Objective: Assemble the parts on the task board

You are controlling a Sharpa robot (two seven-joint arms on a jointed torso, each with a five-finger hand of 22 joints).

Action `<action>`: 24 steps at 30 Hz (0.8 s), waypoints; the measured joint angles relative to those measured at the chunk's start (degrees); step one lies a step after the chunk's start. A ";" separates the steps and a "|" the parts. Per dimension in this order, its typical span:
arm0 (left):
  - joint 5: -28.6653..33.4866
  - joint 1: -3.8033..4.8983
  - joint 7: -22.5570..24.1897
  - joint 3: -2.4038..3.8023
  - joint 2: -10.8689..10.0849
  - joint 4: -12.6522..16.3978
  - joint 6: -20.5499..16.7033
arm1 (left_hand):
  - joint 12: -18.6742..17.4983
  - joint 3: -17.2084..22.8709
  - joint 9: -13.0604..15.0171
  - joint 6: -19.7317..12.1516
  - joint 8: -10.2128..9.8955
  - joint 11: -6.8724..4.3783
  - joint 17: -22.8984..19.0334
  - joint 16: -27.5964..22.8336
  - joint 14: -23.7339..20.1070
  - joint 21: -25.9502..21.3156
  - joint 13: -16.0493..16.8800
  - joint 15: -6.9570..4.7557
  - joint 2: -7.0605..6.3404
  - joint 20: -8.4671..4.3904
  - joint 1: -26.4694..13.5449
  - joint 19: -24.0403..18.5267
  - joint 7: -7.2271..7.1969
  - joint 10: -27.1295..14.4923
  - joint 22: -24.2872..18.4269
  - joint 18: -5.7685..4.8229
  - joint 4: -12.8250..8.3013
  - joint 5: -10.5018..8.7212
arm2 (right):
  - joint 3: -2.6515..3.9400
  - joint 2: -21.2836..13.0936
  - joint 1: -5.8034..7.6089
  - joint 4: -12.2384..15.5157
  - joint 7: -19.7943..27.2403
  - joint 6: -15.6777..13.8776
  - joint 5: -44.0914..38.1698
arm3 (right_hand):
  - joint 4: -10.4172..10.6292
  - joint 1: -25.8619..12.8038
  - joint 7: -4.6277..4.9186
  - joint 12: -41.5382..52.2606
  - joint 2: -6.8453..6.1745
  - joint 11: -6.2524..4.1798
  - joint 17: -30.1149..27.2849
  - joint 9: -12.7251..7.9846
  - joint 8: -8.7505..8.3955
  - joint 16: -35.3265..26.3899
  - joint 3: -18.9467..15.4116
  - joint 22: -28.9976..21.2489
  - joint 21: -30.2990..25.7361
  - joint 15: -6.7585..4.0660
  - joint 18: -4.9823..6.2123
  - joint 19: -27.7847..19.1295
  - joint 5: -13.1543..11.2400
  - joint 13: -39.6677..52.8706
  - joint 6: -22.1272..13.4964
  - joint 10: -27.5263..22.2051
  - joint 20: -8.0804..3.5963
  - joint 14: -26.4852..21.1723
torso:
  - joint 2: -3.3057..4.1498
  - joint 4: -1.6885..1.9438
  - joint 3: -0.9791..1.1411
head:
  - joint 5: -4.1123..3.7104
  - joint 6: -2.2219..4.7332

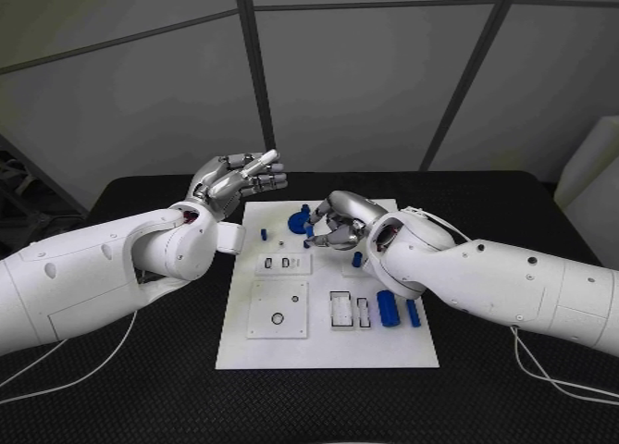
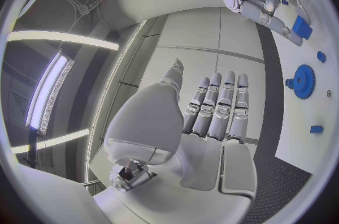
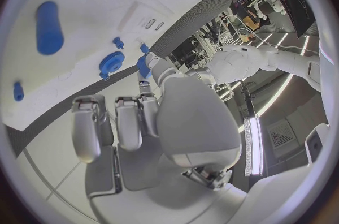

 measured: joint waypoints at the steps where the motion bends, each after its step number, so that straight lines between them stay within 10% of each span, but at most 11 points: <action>1: 0.00 0.00 -0.01 0.00 0.00 0.00 0.01 | 0.00 0.00 0.00 0.00 0.00 0.00 0.00 0.00 0.00 0.00 0.00 0.00 0.00 0.00 0.00 0.00 0.00 0.00 0.00 0.00 0.00 0.00 | -0.10 0.41 -0.06 -0.05 -0.44 0.09 -0.40 | 0.00 0.00 0.00 0.00 0.00 0.00 0.00 0.00 0.00 0.00 0.00 0.00 0.00 0.00 0.00 0.00 0.00 0.00 0.00 0.00 0.00 0.00 | 0.02 0.00 0.00 | 0.10 0.00; 24: -0.01 0.00 -0.28 0.00 0.21 0.04 0.13 | 0.00 -0.16 0.01 -0.01 0.01 0.00 0.00 0.00 0.21 0.23 0.00 -0.21 0.00 -0.20 0.00 0.20 0.00 0.00 0.01 -0.01 -0.16 0.00 | -1.65 5.06 -2.78 -2.24 -6.13 1.04 -7.41 | -0.08 -0.02 0.02 0.00 -0.01 0.00 0.00 0.01 0.17 0.00 -0.10 0.00 0.00 0.00 0.00 0.00 -0.05 0.00 0.02 0.00 0.01 0.00 | 0.13 -0.01 0.11 | 1.38 -1.01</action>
